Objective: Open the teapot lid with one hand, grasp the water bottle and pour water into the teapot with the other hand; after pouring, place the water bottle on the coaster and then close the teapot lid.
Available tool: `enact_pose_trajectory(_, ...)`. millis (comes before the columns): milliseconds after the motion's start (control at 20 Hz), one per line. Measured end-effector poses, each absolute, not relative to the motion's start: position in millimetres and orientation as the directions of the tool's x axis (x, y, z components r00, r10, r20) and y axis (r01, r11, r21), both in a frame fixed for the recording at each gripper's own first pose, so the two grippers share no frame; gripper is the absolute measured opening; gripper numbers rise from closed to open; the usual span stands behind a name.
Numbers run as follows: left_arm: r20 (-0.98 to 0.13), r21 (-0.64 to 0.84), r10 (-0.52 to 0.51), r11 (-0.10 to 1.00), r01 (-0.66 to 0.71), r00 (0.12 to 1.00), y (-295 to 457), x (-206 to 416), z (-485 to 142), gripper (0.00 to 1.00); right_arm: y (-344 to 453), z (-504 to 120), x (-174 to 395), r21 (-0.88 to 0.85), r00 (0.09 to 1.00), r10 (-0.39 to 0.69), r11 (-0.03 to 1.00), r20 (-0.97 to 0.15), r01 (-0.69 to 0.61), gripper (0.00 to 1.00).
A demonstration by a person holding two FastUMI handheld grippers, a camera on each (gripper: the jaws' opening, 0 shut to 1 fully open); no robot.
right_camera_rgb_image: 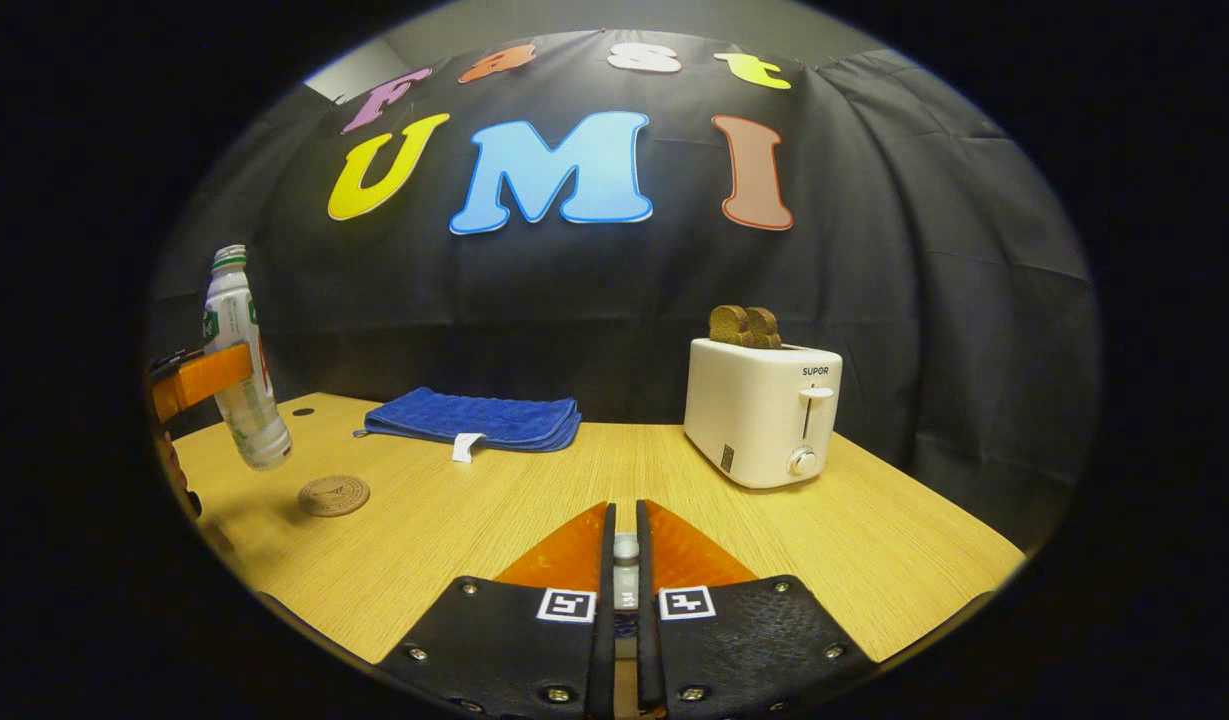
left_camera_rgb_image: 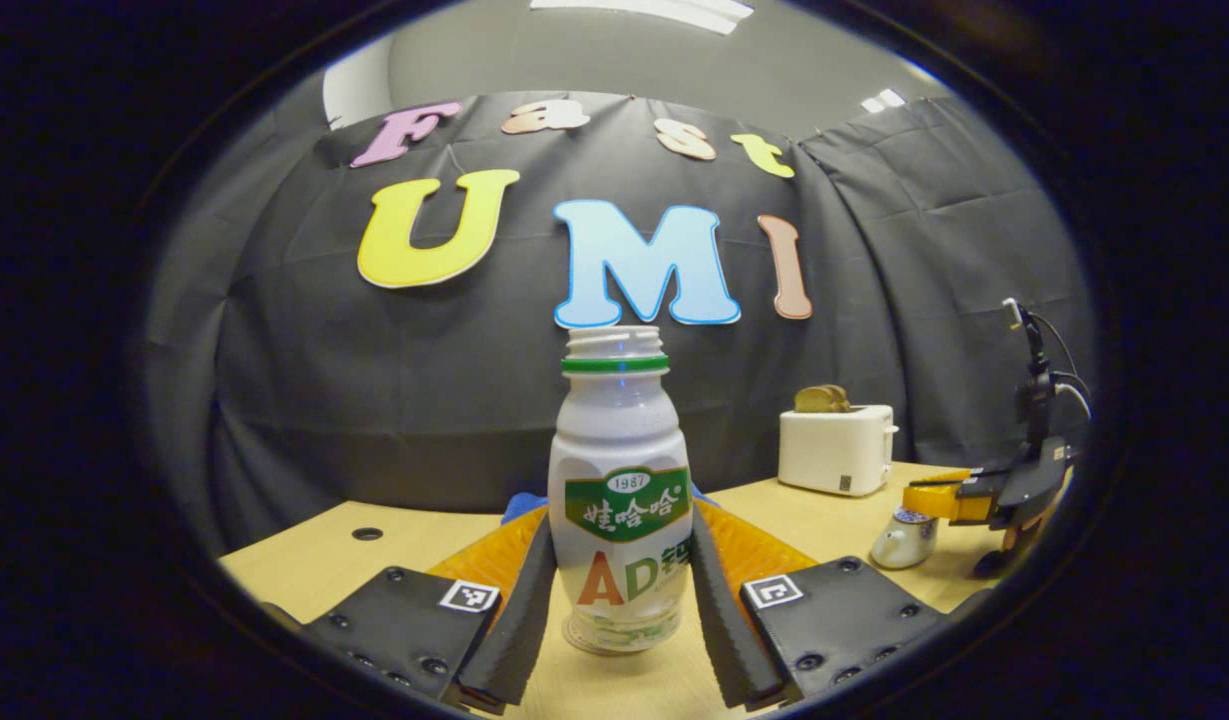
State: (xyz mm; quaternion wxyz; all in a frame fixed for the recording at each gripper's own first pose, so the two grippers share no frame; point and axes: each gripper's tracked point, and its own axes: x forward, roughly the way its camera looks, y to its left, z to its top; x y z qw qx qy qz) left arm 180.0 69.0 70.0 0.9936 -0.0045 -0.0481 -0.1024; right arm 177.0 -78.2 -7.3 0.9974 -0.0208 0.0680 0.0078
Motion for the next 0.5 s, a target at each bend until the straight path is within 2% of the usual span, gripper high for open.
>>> enact_pose_trajectory(100,0.087,-0.028,-0.177,0.983,0.180,0.980,80.1,185.3,64.7,0.79,-76.4,3.3,167.6,-0.041,0.994,0.022,0.999,-0.104,-0.027,0.13)
enact_pose_trajectory(150,0.078,-0.050,-0.170,0.983,0.175,0.982,83.7,187.3,61.2,0.79,-76.0,13.2,163.0,-0.043,0.997,0.025,0.999,-0.071,-0.028,0.28)
enact_pose_trajectory(200,0.073,-0.074,-0.166,0.982,0.171,0.983,87.4,189.3,58.5,0.80,-75.1,20.1,158.9,-0.049,0.999,0.025,0.998,-0.044,-0.027,0.52)
enact_pose_trajectory(250,0.061,-0.108,-0.173,0.978,0.179,0.983,88.8,193.8,52.3,0.80,-75.4,27.0,154.0,-0.056,1.000,0.017,0.998,-0.018,-0.018,0.66)
enact_pose_trajectory(300,0.038,-0.128,-0.176,0.975,0.179,0.984,89.3,198.3,44.9,0.80,-69.5,36.2,142.4,-0.068,0.999,0.027,0.997,0.021,-0.025,0.67)
enact_pose_trajectory(350,0.007,-0.145,-0.178,0.973,0.178,0.984,90.5,204.3,39.0,0.74,-66.3,44.6,136.8,-0.081,0.998,0.033,0.996,0.055,-0.028,0.67)
enact_pose_trajectory(450,-0.034,-0.137,-0.194,0.973,0.187,0.980,86.6,220.2,31.5,0.74,-55.8,56.5,130.8,-0.110,0.993,0.062,0.993,0.104,-0.051,0.68)
enact_pose_trajectory(500,-0.047,-0.121,-0.199,0.974,0.193,0.979,83.2,225.7,28.2,0.79,-55.3,56.5,131.7,-0.126,0.992,0.064,0.991,0.106,-0.050,0.68)
